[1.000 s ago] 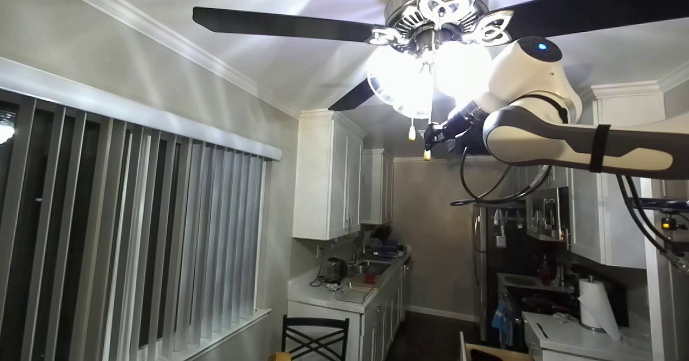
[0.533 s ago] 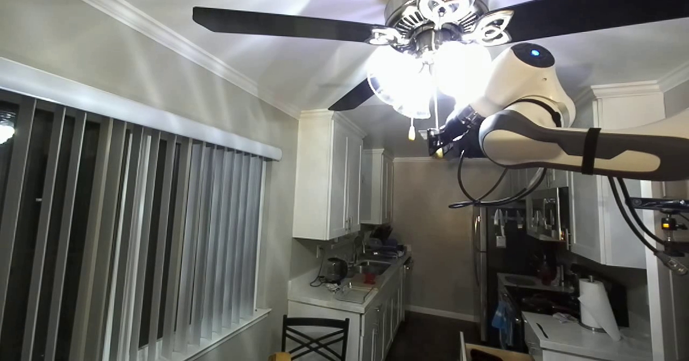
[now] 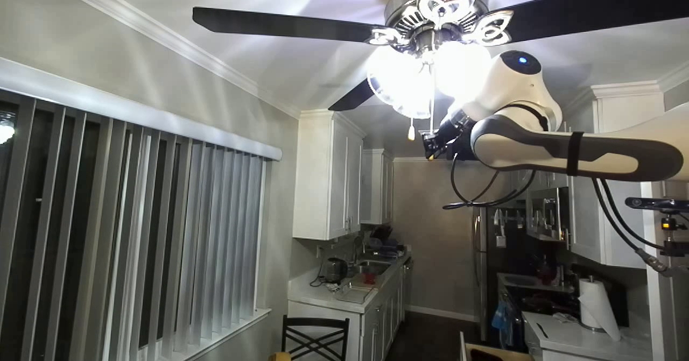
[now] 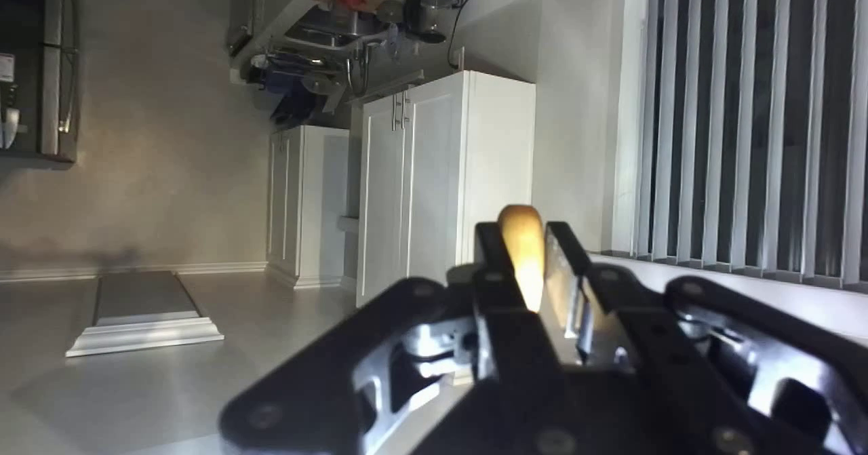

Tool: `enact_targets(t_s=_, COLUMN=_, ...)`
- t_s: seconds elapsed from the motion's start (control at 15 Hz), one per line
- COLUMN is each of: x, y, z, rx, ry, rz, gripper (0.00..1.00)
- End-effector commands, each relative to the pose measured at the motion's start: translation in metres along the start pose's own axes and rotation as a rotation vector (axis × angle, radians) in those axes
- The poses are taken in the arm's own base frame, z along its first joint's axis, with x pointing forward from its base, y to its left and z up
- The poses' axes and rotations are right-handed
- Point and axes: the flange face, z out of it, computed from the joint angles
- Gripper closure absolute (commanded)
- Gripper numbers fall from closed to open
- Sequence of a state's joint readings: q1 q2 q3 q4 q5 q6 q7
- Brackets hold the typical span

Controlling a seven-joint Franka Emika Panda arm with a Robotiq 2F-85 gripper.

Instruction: Turn off the chandelier.

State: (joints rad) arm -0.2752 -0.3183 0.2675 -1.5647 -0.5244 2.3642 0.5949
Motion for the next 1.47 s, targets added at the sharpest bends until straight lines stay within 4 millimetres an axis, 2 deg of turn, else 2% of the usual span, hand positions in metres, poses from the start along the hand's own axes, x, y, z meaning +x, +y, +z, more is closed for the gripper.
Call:
enact_targets(t_s=0.0, x=0.007, y=-0.005, z=0.007, rx=0.026, ry=-0.007, rz=0.007, gripper=0.97)
enact_targets(t_s=0.4, x=0.009, y=-0.003, z=0.015, rx=0.022, ry=-0.012, rz=0.014, gripper=0.95)
enact_targets(t_s=0.73, x=-0.003, y=-0.003, z=0.050, rx=-0.048, ry=-0.099, rz=-0.010, gripper=0.95)
enact_targets(t_s=1.07, x=0.007, y=-0.002, z=0.054, rx=-0.055, ry=-0.078, rz=-0.008, gripper=0.95)
enact_targets(t_s=1.13, x=0.009, y=-0.001, z=0.054, rx=-0.063, ry=-0.073, rz=-0.001, gripper=0.57)
enact_targets(t_s=1.2, x=0.010, y=-0.001, z=0.054, rx=-0.063, ry=-0.072, rz=-0.003, gripper=0.55)
enact_targets(t_s=1.4, x=0.007, y=-0.001, z=0.060, rx=-0.075, ry=-0.093, rz=-0.001, gripper=0.37)
